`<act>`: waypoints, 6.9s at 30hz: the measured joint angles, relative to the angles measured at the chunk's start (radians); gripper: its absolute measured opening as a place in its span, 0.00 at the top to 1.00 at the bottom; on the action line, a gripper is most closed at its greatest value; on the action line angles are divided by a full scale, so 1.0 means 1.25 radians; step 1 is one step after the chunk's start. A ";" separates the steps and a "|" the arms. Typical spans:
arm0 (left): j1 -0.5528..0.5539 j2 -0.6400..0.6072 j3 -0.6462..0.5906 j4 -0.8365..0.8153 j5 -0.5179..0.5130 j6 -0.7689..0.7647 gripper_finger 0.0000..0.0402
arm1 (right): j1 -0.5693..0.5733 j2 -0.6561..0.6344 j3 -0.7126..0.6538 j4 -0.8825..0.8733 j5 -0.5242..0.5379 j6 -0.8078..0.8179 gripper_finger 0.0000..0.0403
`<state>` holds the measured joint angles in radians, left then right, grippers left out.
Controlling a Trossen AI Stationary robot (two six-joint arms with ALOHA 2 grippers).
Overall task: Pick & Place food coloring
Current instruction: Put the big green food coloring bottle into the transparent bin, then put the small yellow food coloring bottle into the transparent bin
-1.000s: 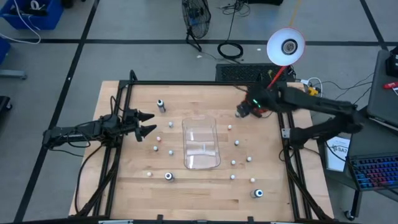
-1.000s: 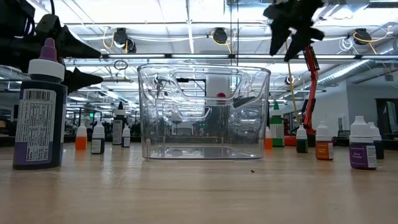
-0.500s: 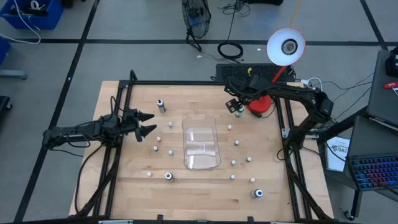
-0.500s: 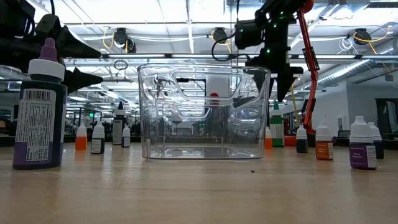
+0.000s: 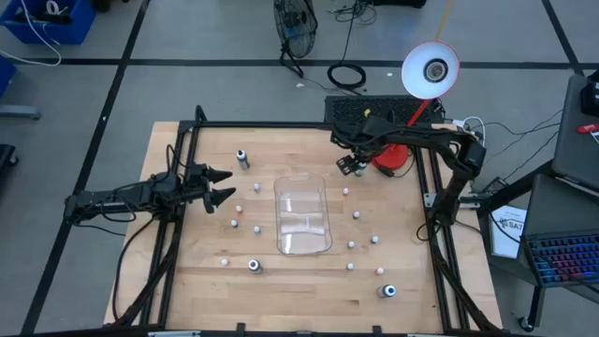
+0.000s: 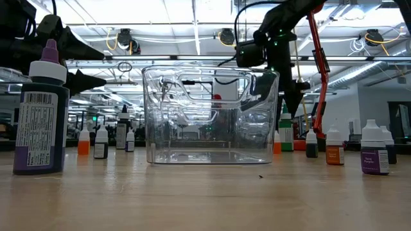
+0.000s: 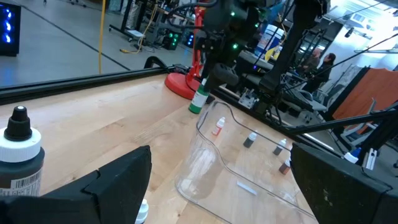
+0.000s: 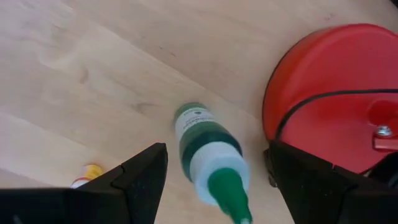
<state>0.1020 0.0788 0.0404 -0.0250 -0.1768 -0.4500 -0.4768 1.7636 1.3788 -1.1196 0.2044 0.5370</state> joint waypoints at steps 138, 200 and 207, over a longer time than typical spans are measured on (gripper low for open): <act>0.000 0.000 0.000 0.000 0.001 0.000 0.06 | 0.339 0.123 0.419 -0.326 0.086 0.106 0.50; 0.000 0.000 0.000 0.000 0.000 0.000 0.06 | 0.209 -0.021 -0.167 0.274 -0.062 0.015 0.70; 0.000 0.000 0.000 0.000 0.000 0.000 0.06 | 0.209 -0.021 -0.167 0.254 -0.062 0.008 0.87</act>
<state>0.1020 0.0788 0.0406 -0.0246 -0.1768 -0.4500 -0.2157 1.7378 1.1706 -0.8020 0.1264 0.5468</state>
